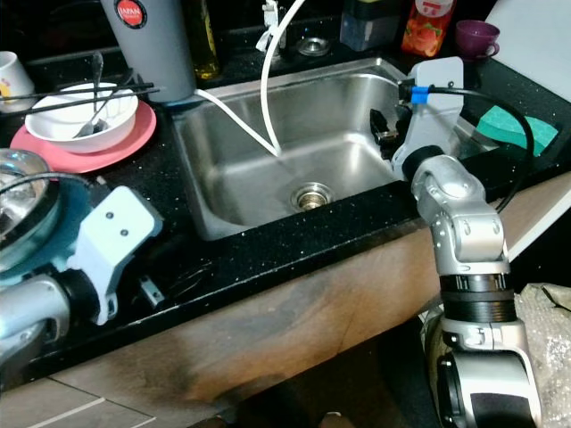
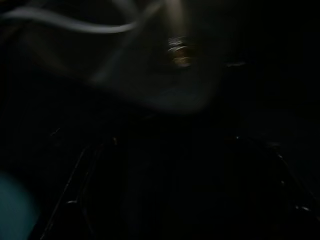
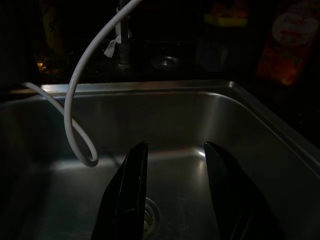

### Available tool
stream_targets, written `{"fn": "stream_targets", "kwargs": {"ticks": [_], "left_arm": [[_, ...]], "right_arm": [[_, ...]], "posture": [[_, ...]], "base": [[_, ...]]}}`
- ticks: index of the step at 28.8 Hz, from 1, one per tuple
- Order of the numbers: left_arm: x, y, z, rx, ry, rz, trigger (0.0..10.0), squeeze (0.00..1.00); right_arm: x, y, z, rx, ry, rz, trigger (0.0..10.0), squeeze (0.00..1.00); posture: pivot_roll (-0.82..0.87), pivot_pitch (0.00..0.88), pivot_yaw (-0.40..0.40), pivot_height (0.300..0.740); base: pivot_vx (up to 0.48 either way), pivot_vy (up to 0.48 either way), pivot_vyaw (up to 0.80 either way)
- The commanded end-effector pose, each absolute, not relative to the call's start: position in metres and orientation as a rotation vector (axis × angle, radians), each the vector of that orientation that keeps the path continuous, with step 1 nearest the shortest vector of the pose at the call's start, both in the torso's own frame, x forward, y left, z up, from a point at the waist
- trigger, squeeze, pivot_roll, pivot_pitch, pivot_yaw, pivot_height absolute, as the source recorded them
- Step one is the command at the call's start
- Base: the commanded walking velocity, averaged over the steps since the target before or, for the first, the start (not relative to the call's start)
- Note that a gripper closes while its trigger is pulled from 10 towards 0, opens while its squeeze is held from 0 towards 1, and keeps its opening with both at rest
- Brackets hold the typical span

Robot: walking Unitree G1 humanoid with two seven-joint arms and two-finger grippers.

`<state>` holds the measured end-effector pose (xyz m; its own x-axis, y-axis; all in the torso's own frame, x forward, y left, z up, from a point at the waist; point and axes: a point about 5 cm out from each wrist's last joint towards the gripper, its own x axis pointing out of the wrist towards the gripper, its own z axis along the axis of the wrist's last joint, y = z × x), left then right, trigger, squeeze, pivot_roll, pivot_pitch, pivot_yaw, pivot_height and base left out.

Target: Kitchen organization

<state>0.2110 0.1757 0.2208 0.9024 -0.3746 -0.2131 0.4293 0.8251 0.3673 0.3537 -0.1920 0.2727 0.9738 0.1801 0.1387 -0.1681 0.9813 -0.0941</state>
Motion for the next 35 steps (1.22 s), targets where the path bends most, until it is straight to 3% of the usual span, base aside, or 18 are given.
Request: {"fn": "stream_targets", "kwargs": {"ticks": [1, 5, 14, 35], "left_arm": [[0.211, 0.183, 0.222, 0.429, 0.115, -0.343, 10.0, 0.0], [0.207, 0.199, 0.219, 0.327, 0.042, -0.13, 10.0, 0.0], [0.181, 0.182, 0.195, 0.254, 0.073, -0.186, 10.0, 0.0], [0.137, 0.204, 0.18, 0.215, -0.026, 0.302, 10.0, 0.0]], "right_arm": [[0.352, -0.192, 0.272, -0.084, -0.152, 0.177, 10.0, 0.0], [0.35, -0.191, 0.27, -0.078, -0.147, 0.178, 10.0, 0.0], [0.348, -0.188, 0.267, -0.069, -0.139, 0.184, 10.0, 0.0], [0.348, -0.19, 0.265, -0.069, -0.132, 0.183, 10.0, 0.0]], "posture": [[0.03, 0.106, -0.024, 0.74], [0.03, 0.108, -0.025, 0.74], [0.03, 0.113, -0.027, 0.74], [0.04, 0.11, -0.03, 0.74]], "base": [[0.0, 0.0, 0.0], [0.0, 0.0, 0.0], [0.0, 0.0, 0.0], [0.0, 0.0, 0.0]]}}
